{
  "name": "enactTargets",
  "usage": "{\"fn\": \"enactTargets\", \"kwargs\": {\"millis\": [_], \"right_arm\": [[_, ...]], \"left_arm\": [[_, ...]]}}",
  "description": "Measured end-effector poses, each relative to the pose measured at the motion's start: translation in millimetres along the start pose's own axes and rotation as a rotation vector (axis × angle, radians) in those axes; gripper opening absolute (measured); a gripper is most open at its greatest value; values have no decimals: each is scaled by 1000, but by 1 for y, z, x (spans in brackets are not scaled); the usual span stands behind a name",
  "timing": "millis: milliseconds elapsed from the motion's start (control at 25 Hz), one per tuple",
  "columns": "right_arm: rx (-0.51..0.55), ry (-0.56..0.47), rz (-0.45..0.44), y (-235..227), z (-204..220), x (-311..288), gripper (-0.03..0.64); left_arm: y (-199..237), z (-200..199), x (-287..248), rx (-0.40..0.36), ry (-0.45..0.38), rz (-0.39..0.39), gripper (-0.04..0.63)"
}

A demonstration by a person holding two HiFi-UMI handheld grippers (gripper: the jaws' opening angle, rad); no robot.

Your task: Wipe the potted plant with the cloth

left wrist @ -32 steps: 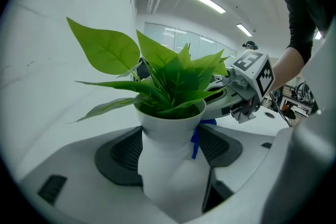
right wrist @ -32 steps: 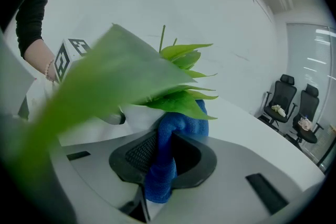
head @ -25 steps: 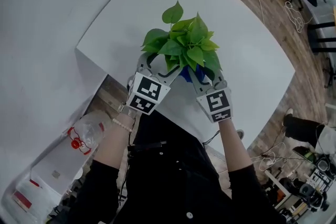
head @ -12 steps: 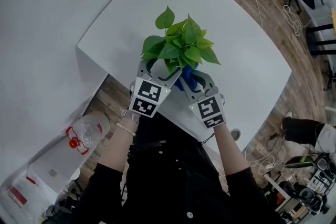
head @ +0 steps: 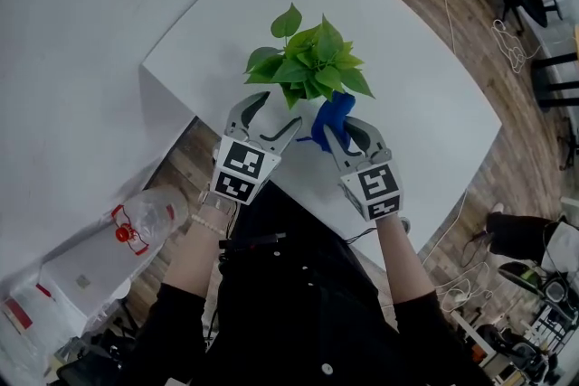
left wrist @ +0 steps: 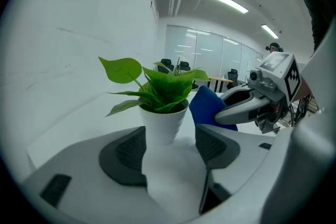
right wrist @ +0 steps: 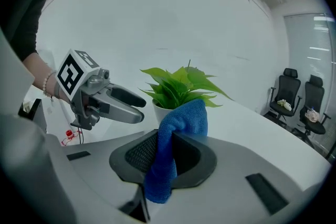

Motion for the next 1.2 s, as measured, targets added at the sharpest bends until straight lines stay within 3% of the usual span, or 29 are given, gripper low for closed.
{"fn": "enactTargets", "kwargs": {"millis": [120,280,800,1200], "right_arm": [[37,-22,-5,4,-4,15,94],[79,-73,-3,11,-16,38,94],[63,-232,24,23,-45,107,94],[100,-265,17,29,-52,140,94]], "left_arm": [[-3,-5,18,8,-27,-63,152],[-10,-17,42,13,-71,-113,48],[-53,-61,101,-44,-174,-160,14],[-82,-72,134,-71,-219,-166,14]]}}
Point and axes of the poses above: the fingertips, and each gripper's own axes: x backward along the fingers, y to its left, z out of its underside, the point moved 4 cm from there along x, backward along the fingers, and after that the axes turned 8 degrees about y, right-handed, at the moved point
